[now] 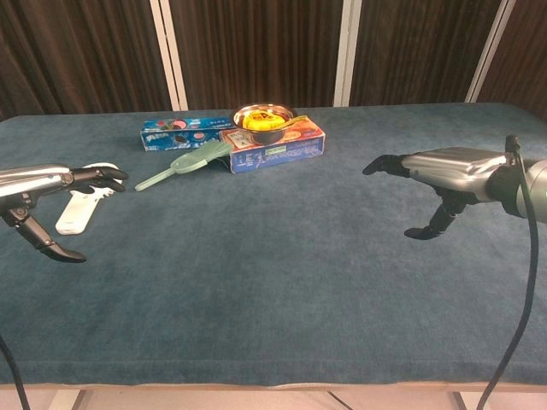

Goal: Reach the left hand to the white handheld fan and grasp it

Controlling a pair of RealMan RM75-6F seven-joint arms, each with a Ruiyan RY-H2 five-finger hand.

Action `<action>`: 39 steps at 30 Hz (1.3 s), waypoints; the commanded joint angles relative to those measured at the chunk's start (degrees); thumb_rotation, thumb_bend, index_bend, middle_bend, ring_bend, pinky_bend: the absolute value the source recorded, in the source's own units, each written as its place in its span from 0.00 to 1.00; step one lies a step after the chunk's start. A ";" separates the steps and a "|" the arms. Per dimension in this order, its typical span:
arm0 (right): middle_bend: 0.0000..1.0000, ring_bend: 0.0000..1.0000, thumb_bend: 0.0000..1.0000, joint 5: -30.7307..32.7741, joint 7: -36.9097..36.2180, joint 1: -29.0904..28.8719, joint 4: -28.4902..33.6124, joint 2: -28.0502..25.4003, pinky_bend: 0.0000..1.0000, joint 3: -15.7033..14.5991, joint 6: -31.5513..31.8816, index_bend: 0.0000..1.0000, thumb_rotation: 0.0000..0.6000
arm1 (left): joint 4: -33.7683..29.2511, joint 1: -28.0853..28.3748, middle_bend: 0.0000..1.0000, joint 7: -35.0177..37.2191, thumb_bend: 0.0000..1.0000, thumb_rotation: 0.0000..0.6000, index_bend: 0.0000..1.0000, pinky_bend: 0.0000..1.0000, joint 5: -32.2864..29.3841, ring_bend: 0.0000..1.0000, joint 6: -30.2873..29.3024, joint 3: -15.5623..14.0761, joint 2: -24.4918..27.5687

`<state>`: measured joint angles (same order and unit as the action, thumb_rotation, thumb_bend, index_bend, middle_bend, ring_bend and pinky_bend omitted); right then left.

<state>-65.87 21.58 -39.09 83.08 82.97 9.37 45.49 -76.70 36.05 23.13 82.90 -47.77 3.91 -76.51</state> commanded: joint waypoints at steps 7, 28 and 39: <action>0.00 0.00 0.23 -3.36 -1.46 1.71 3.46 -2.54 0.00 -1.97 4.55 0.00 1.00 | -1.82 -1.53 0.10 -3.25 0.10 1.00 0.00 0.09 -0.98 0.03 -3.56 -0.15 1.92; 0.00 0.00 0.23 -19.31 -20.36 25.04 5.04 -17.13 0.00 -10.17 36.56 0.00 1.00 | 4.44 -6.95 0.06 -30.44 0.50 0.86 0.38 0.05 -9.81 0.00 -17.84 4.40 -3.42; 0.00 0.00 0.23 -18.10 -17.41 24.14 5.11 -16.22 0.00 -9.49 31.51 0.00 1.00 | 14.50 -1.75 0.05 -29.64 0.53 0.53 0.38 0.05 -16.36 0.00 -9.48 8.62 -11.23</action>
<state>-84.12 3.86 -14.84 88.07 66.63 -0.22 77.31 -64.16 33.09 -6.58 68.08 -59.15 11.63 -86.08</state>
